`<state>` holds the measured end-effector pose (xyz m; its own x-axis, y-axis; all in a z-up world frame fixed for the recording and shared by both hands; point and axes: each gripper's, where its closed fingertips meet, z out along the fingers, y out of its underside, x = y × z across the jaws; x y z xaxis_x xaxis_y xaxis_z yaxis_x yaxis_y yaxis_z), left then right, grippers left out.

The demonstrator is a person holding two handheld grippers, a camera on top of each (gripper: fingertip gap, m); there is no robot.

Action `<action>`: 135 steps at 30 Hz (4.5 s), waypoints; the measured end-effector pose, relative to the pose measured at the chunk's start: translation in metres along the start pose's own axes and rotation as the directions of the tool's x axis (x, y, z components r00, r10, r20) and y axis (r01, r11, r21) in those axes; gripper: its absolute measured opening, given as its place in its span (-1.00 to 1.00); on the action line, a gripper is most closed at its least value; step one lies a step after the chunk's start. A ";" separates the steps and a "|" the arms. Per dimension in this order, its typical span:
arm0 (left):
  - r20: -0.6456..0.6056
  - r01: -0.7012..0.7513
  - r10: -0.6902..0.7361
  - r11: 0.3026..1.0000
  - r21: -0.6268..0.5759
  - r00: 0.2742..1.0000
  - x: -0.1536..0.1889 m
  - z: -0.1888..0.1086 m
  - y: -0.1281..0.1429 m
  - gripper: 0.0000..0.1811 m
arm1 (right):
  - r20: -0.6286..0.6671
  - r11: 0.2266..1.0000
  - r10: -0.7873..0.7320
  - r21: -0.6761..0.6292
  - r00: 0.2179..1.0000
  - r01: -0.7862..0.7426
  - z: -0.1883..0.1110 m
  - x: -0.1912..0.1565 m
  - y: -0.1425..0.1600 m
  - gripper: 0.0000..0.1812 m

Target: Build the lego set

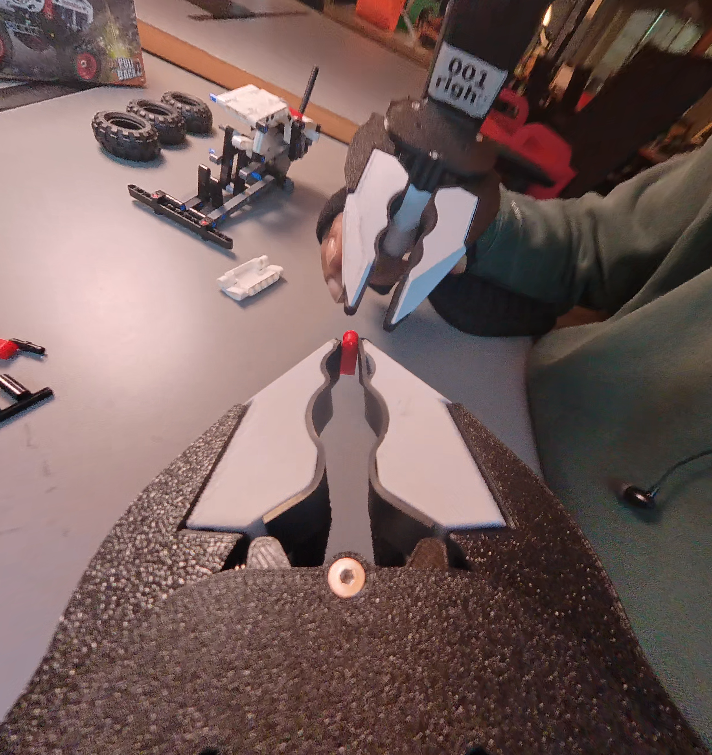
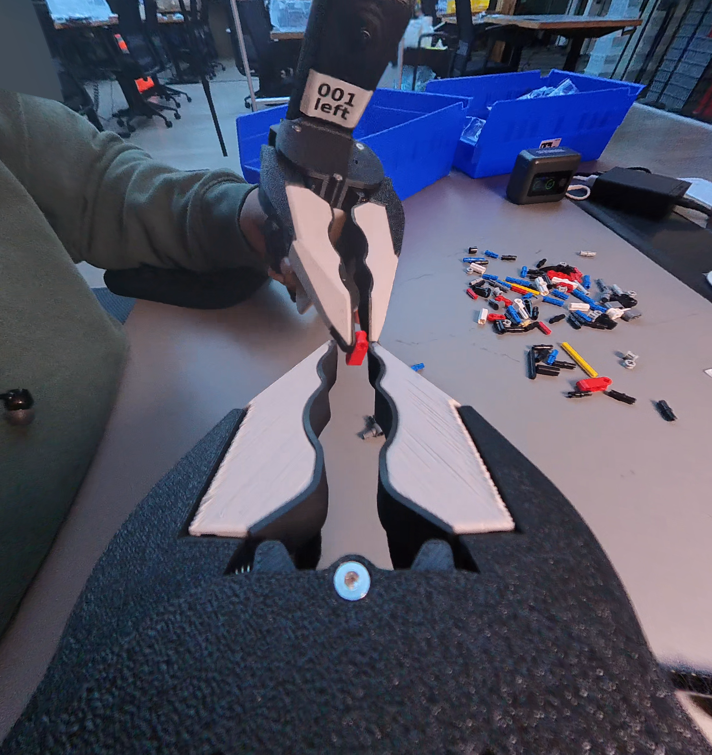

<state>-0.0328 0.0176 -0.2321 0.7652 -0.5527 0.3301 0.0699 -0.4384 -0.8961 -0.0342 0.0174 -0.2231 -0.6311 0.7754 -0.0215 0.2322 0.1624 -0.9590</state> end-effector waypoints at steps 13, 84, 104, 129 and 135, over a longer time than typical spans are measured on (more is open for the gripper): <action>0.029 -0.240 0.256 0.936 -0.259 0.966 0.005 0.020 0.043 -0.92 | 0.053 0.961 -0.149 -0.229 0.987 0.157 0.009 -0.013 0.045 -0.91; 0.086 -0.189 0.252 0.875 -0.445 0.964 -0.042 0.021 0.072 -0.87 | 0.135 0.850 -0.185 -0.475 0.973 0.228 0.008 -0.002 0.078 -0.92; 0.028 -0.188 0.236 0.834 -0.518 0.971 -0.028 0.024 0.075 -0.96 | 0.201 0.763 -0.277 -0.548 0.940 0.342 0.017 -0.007 0.084 -0.92; -0.072 -0.361 0.396 0.729 -0.582 0.916 -0.003 0.022 0.070 -0.97 | 0.228 0.746 -0.306 -0.546 0.924 0.381 0.017 -0.025 0.087 -0.93; -0.008 -0.235 0.288 0.764 -0.602 0.958 -0.012 0.021 0.070 -0.96 | 0.218 0.726 -0.338 -0.559 0.916 0.401 0.017 -0.018 0.085 -0.93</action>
<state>-0.0241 0.0086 -0.3052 0.7480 -0.6610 0.0600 -0.5112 -0.6314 -0.5831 -0.0159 0.0072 -0.3095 -0.8174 0.5223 0.2433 0.3292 0.7699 -0.5467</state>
